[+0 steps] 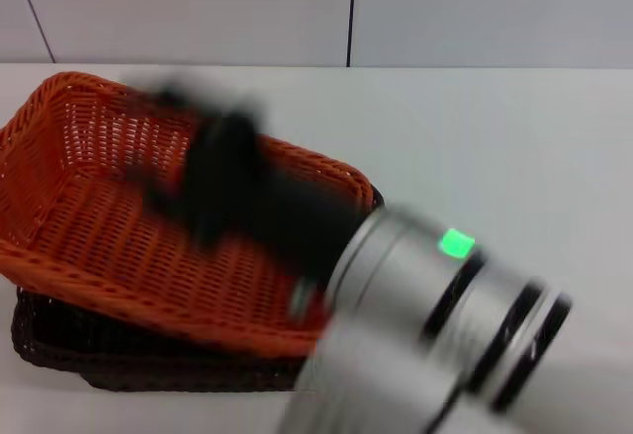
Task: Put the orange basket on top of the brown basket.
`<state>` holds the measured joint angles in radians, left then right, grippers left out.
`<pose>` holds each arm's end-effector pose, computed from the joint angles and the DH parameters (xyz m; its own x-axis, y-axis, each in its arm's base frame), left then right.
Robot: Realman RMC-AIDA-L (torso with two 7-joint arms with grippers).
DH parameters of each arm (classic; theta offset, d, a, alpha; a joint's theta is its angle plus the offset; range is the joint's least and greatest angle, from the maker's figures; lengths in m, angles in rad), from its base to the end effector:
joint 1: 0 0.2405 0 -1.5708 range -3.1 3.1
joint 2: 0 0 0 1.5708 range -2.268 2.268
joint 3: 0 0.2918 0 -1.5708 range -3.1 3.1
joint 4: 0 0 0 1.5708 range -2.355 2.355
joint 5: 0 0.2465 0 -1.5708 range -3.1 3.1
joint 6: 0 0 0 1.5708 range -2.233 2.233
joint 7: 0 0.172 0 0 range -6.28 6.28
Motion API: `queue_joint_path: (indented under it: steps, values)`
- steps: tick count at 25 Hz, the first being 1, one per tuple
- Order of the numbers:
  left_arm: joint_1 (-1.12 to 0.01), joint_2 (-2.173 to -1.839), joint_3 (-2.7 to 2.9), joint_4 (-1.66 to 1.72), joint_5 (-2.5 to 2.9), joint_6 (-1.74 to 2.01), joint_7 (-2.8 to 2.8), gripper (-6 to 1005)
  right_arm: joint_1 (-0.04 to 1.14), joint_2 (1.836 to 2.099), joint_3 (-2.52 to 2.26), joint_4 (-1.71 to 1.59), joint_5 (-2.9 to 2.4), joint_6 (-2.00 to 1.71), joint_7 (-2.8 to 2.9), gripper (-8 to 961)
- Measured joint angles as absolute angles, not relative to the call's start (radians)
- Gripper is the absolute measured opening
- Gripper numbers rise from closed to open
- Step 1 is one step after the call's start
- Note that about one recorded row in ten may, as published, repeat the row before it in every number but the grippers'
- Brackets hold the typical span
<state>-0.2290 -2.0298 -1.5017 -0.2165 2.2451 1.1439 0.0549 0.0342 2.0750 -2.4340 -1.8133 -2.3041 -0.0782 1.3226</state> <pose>-0.5161 0.2967 0.0823 0.7370 -0.0502 0.6740 0.5614 0.6008 -0.5691 0.0135 0.2582 -0.1333 0.6484 0.7529 0.1129 0.5121 -0.3217 -0.7964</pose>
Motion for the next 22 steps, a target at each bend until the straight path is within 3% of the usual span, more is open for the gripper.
queue_joint_path:
  steps: [4,9,16,22]
  values:
    - [-0.205,-2.043,-1.545,-0.216,2.246,1.201,0.052,744,0.097,2.079,-2.381,-1.559,-2.089,0.700,1.611,625]
    - [-0.192,-2.040,-1.545,-0.218,2.247,1.215,0.045,744,0.053,2.073,-2.213,-1.391,-1.966,1.102,2.033,626]
    - [-0.193,-2.042,-1.545,-0.226,2.275,1.220,0.042,743,0.026,2.074,-1.996,-1.009,-1.955,1.157,2.762,626]
    - [-0.196,-2.042,-1.549,-0.222,2.273,1.215,0.042,743,0.095,2.079,-1.974,-0.817,-1.949,1.201,2.868,625]
